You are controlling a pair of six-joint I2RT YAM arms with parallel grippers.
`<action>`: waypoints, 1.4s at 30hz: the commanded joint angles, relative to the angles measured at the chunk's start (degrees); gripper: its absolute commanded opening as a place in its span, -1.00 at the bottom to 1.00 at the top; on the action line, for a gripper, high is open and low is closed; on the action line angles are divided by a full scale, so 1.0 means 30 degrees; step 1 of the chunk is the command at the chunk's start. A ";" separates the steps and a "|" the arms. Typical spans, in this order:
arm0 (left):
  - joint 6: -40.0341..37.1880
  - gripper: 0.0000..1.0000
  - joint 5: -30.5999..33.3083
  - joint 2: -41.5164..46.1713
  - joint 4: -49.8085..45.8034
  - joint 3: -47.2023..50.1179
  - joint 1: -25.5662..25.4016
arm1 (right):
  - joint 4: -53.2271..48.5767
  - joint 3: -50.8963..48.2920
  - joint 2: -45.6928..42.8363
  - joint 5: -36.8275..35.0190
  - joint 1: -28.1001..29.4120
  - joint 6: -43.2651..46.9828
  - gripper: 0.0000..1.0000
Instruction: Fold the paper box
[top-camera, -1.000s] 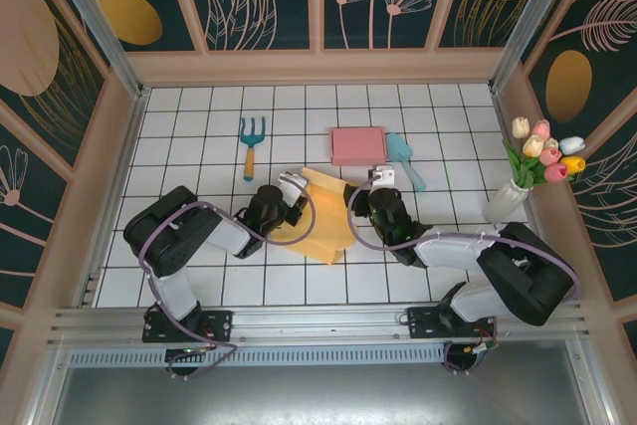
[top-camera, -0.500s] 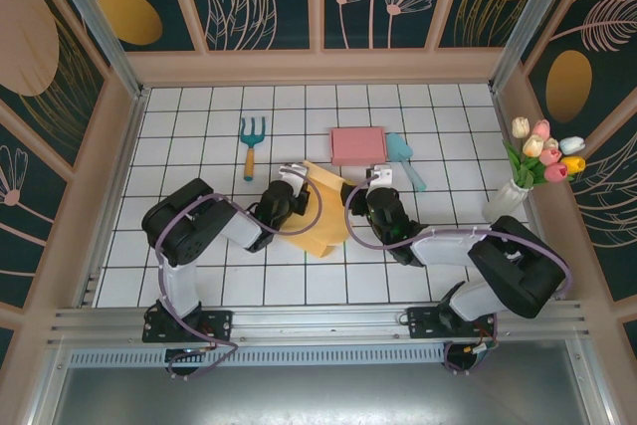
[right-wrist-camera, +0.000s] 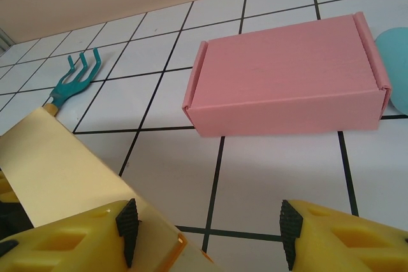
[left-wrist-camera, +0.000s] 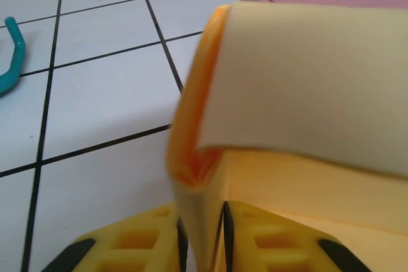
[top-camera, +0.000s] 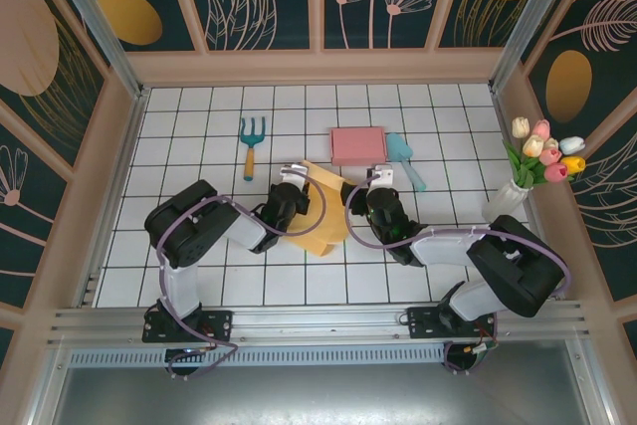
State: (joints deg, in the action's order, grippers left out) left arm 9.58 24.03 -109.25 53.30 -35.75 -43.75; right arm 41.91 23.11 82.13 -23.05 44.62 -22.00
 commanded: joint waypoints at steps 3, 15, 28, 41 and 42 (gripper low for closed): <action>0.0633 -0.35 -0.1911 0.1884 -0.0100 0.0739 0.0174 | -0.2711 -0.0468 0.0789 -0.0427 0.0038 -0.0265 0.26; 0.3298 -0.23 -0.1637 0.5857 -0.2363 0.3889 -0.0136 | -0.3085 -0.0382 0.0720 -0.0755 0.0039 -0.0461 0.26; 1.1903 -0.09 -0.0307 1.6340 -0.7685 1.0250 -0.0154 | -0.3161 -0.0310 0.0996 -0.1120 0.0038 -0.0582 0.26; 1.5588 -0.05 -0.3363 1.7866 -0.6291 1.1851 -0.0150 | -0.3680 -0.0249 0.0657 -0.1479 0.0043 -0.0460 0.25; 1.5642 -0.05 -0.3453 1.7449 -0.6039 1.1772 -0.0132 | -0.3716 -0.0261 0.0658 -0.1512 0.0038 -0.0444 0.26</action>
State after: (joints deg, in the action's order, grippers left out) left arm 53.52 15.51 -55.00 33.28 -0.34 -44.05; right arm 41.60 23.66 82.65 -25.28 44.69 -24.18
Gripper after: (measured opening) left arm 0.475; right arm 0.628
